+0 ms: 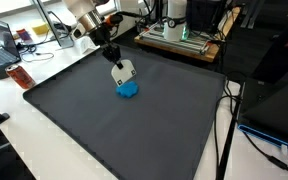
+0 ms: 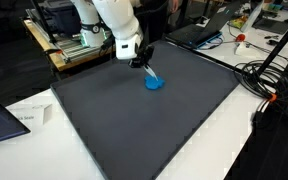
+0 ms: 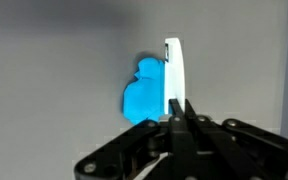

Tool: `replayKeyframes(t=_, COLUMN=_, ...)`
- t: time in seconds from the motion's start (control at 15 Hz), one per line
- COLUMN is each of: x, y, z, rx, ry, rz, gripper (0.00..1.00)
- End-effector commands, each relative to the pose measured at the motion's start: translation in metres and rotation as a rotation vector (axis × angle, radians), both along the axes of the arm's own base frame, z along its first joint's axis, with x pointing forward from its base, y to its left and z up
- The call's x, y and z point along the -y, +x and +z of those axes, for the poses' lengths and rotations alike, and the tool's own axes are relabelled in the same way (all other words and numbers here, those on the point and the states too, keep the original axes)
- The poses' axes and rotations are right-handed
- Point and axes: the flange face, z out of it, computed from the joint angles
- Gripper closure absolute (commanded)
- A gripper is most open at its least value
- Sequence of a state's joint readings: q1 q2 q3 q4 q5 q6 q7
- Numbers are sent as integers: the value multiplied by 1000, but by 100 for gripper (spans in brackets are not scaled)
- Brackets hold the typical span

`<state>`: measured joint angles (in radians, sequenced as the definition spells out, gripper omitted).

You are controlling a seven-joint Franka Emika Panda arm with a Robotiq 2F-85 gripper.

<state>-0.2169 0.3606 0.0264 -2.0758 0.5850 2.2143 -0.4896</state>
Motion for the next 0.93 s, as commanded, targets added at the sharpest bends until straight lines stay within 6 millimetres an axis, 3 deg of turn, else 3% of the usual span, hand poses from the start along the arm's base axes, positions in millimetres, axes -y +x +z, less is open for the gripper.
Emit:
replayKeyframes(t=0.0, x=-2, y=-2, z=-8, rx=-2, ry=18, rz=-9, gripper=99)
replayKeyframes(t=0.87, x=-19, y=11, z=-32, rx=-17, ry=-5, rz=-9, gripper=99)
